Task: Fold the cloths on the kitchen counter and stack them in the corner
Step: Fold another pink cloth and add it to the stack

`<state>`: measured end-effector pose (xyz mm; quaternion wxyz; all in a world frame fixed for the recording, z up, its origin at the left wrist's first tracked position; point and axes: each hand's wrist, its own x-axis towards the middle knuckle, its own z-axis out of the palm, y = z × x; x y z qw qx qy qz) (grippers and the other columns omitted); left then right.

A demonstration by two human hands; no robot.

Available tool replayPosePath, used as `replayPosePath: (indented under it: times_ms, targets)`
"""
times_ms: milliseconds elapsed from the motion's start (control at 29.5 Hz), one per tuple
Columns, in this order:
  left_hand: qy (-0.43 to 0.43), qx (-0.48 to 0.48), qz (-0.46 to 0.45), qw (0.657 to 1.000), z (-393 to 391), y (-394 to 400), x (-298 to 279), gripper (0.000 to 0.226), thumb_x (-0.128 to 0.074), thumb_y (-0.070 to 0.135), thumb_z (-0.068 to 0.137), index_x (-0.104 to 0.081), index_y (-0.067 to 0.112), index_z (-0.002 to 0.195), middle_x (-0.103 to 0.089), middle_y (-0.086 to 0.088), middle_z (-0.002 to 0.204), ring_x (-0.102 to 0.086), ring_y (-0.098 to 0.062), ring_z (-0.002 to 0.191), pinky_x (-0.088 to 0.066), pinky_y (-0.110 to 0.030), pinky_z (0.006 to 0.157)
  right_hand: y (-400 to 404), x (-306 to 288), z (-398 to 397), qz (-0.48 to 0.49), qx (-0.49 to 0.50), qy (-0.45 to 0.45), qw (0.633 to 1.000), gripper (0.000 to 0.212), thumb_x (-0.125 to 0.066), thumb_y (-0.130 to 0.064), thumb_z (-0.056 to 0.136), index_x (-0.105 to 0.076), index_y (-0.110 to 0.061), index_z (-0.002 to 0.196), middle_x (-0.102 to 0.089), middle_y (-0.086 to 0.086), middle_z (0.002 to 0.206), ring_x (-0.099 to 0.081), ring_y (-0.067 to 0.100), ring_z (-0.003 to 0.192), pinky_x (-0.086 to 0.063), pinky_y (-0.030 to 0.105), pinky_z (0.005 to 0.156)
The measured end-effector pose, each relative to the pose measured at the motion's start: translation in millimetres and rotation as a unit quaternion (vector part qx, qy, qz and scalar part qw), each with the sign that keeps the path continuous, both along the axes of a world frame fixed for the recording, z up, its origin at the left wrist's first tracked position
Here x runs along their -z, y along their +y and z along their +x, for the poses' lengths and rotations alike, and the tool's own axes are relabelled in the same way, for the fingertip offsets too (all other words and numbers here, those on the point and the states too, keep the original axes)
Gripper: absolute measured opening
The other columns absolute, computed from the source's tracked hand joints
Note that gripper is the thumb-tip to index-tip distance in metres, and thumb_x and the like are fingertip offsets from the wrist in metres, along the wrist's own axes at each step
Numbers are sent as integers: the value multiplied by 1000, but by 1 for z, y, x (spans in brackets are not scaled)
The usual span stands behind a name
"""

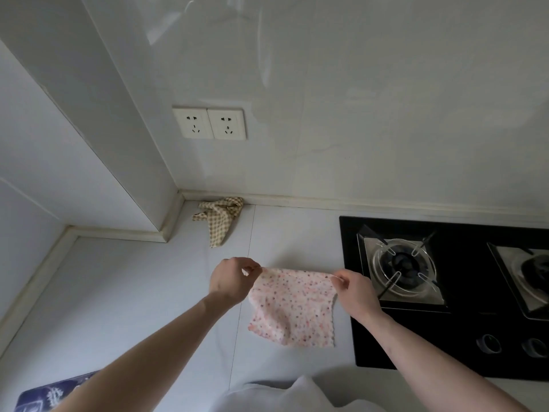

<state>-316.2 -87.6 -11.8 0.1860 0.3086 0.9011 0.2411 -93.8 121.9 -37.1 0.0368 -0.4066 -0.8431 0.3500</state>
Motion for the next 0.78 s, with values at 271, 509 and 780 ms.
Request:
replayPosePath:
  times_ms: [271,509,780]
  targets:
    - [37,66,-18,997,32,-44,32,13,-63,49,94,-75,44,97,-67,30,98,-60,6,81,-45,-15,65,-15,26,39,9,-59,6,998,20,-63,-31,100,-76,-25,115,-67,-18,105,-62,0,100,-49,19,86]
    - [8,111,-115,987,55,-63,58,18,-58,41,98,-75,36,101,-53,18,98,-57,-7,93,-46,-24,70,-40,55,63,8,-134,-77,988,14,-73,-39,92,-80,-32,102,-61,-24,103,-55,-2,101,-42,14,87]
    - [-10,177,-170,969,64,-42,49,39,-61,27,86,-65,34,123,-57,11,127,-56,-13,117,-53,-30,92,-56,53,55,-73,-13,-57,996,43,-80,-37,84,-67,-25,124,-58,-12,121,-61,5,103,-45,10,85]
